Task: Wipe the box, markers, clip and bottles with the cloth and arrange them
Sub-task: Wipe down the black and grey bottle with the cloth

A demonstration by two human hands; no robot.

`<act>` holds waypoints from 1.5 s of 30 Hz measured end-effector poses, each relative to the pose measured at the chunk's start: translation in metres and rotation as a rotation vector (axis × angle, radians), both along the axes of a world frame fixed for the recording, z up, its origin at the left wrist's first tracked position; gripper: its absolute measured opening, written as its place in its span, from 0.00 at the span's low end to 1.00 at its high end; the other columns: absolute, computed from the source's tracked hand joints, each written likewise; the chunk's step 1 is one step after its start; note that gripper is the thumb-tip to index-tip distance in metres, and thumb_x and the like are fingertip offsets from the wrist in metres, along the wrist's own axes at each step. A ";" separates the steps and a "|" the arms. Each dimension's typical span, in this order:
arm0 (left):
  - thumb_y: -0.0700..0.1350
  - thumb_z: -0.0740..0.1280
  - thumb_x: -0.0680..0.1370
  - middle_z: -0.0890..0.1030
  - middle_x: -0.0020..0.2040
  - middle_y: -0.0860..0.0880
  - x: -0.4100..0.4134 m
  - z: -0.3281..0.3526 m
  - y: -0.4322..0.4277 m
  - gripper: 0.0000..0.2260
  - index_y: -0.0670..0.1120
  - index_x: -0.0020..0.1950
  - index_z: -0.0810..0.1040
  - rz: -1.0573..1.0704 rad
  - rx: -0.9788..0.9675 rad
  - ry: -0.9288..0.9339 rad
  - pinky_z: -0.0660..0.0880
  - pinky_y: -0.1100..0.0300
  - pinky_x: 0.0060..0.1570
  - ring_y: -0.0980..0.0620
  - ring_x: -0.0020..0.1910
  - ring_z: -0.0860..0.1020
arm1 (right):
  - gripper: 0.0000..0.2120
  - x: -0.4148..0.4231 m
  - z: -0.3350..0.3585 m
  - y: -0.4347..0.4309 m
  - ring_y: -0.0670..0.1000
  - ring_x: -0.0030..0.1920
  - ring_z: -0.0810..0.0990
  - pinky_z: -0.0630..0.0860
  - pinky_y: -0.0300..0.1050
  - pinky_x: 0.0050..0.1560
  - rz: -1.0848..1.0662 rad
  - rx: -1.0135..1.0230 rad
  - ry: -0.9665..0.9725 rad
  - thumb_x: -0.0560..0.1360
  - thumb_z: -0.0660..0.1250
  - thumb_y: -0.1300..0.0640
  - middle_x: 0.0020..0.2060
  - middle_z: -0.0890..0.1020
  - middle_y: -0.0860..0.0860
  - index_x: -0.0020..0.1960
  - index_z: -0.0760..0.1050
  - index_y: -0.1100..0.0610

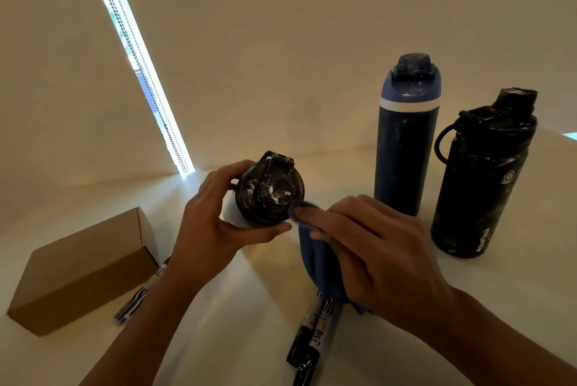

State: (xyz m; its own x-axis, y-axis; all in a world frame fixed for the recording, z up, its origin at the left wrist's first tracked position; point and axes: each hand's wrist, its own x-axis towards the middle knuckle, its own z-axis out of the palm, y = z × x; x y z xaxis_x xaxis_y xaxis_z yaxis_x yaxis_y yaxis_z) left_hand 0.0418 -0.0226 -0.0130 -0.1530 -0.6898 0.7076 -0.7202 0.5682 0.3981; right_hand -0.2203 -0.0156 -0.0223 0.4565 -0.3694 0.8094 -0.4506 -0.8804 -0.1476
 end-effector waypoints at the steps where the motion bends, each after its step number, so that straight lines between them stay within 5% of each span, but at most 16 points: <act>1: 0.63 0.83 0.64 0.80 0.66 0.55 0.002 0.000 -0.001 0.40 0.56 0.71 0.71 0.009 -0.006 0.019 0.73 0.64 0.66 0.52 0.67 0.78 | 0.19 0.000 -0.001 -0.002 0.44 0.55 0.79 0.78 0.45 0.53 0.014 -0.010 -0.018 0.85 0.51 0.52 0.56 0.80 0.44 0.63 0.80 0.52; 5: 0.57 0.86 0.63 0.78 0.64 0.53 -0.001 -0.002 -0.003 0.40 0.53 0.70 0.73 0.007 0.006 0.058 0.72 0.68 0.64 0.50 0.65 0.77 | 0.10 -0.004 0.010 -0.007 0.40 0.40 0.76 0.75 0.34 0.43 0.026 -0.022 -0.231 0.83 0.63 0.59 0.44 0.80 0.47 0.57 0.81 0.59; 8: 0.58 0.86 0.63 0.77 0.65 0.53 -0.005 -0.001 -0.003 0.40 0.51 0.71 0.73 -0.009 0.004 0.020 0.73 0.64 0.65 0.49 0.66 0.76 | 0.09 -0.005 0.016 -0.007 0.36 0.40 0.73 0.71 0.28 0.42 -0.040 -0.014 -0.310 0.83 0.63 0.59 0.49 0.75 0.42 0.60 0.79 0.60; 15: 0.53 0.84 0.64 0.79 0.66 0.56 -0.018 -0.002 -0.005 0.41 0.48 0.73 0.72 -0.087 0.088 -0.004 0.70 0.74 0.63 0.66 0.66 0.76 | 0.13 0.001 0.009 -0.012 0.39 0.42 0.74 0.77 0.37 0.43 0.045 -0.061 -0.242 0.86 0.58 0.49 0.49 0.77 0.46 0.65 0.74 0.55; 22: 0.57 0.83 0.64 0.78 0.68 0.56 -0.015 -0.003 -0.008 0.43 0.50 0.75 0.70 -0.062 0.051 -0.027 0.69 0.73 0.66 0.64 0.68 0.75 | 0.18 -0.001 0.007 -0.012 0.47 0.39 0.76 0.77 0.44 0.39 0.053 -0.089 -0.134 0.84 0.64 0.52 0.48 0.81 0.52 0.72 0.73 0.55; 25: 0.61 0.81 0.67 0.78 0.68 0.56 -0.014 -0.007 -0.010 0.41 0.57 0.76 0.68 -0.040 0.049 -0.024 0.73 0.68 0.66 0.57 0.68 0.77 | 0.16 -0.002 0.004 -0.015 0.47 0.40 0.77 0.78 0.45 0.40 0.057 -0.077 -0.122 0.84 0.65 0.53 0.49 0.81 0.52 0.71 0.73 0.55; 30: 0.60 0.77 0.72 0.73 0.71 0.53 -0.014 -0.016 -0.015 0.37 0.65 0.75 0.60 -0.085 0.079 -0.014 0.78 0.43 0.64 0.44 0.68 0.75 | 0.17 0.002 0.004 -0.014 0.48 0.40 0.78 0.78 0.42 0.41 0.092 0.012 -0.163 0.84 0.66 0.55 0.52 0.80 0.51 0.71 0.74 0.57; 36: 0.59 0.76 0.74 0.70 0.73 0.50 -0.006 -0.018 -0.018 0.38 0.56 0.78 0.59 -0.100 0.107 -0.048 0.77 0.42 0.65 0.42 0.70 0.74 | 0.16 0.004 0.004 -0.015 0.48 0.41 0.78 0.78 0.43 0.43 0.115 0.032 -0.151 0.85 0.63 0.53 0.51 0.79 0.52 0.69 0.76 0.58; 39: 0.60 0.75 0.75 0.70 0.74 0.50 -0.004 -0.018 -0.017 0.39 0.60 0.78 0.57 -0.083 0.088 -0.041 0.76 0.42 0.66 0.42 0.71 0.74 | 0.13 0.003 0.003 -0.019 0.41 0.44 0.75 0.77 0.40 0.45 0.123 -0.009 -0.128 0.86 0.59 0.50 0.50 0.78 0.49 0.65 0.74 0.55; 45: 0.62 0.75 0.74 0.71 0.73 0.50 -0.006 -0.016 -0.013 0.38 0.66 0.77 0.55 -0.052 0.085 -0.028 0.76 0.45 0.67 0.46 0.71 0.74 | 0.13 -0.012 0.010 -0.019 0.49 0.52 0.83 0.80 0.47 0.53 0.066 -0.061 -0.096 0.79 0.66 0.62 0.54 0.83 0.51 0.61 0.82 0.59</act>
State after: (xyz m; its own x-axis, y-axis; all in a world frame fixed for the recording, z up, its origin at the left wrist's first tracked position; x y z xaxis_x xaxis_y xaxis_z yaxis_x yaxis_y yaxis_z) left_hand 0.0363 -0.0353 -0.0293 -0.2093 -0.7380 0.6416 -0.7020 0.5701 0.4268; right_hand -0.2323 -0.0345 -0.0124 0.3972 -0.2901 0.8707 -0.3777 -0.9163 -0.1330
